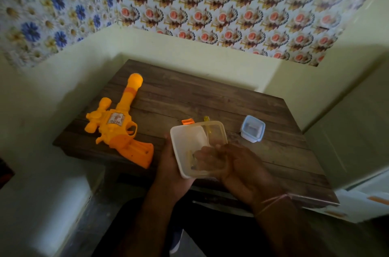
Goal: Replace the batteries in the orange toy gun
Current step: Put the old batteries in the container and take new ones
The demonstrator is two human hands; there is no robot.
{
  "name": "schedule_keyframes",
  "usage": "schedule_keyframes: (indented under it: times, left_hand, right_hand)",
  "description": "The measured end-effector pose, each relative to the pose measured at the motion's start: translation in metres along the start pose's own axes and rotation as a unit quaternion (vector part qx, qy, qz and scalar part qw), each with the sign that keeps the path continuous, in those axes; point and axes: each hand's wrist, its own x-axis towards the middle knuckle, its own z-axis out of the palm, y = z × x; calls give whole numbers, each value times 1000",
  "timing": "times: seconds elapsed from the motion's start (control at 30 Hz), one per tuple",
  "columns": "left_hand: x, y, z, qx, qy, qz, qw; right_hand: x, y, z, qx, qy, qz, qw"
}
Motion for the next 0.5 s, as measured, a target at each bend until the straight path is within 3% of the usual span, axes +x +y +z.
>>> schedule_keyframes:
  times: [0.1,0.27,0.33,0.5]
  left_hand:
    - [0,-2,0,28,-2,23,999]
    - [-1,-2,-4,11,-15,29,999]
    - [1,-2,-8,17,-23,33,999]
    - [-4,-2,-3,30,10,32,999]
  right_hand:
    - [1,-2,6,-166,64,-67,982]
    - [8,5,10,-431,165,-165,872]
    - [11,8,8,-458,162,-184,854]
    - [18,19,7,-465,130,-207,851]
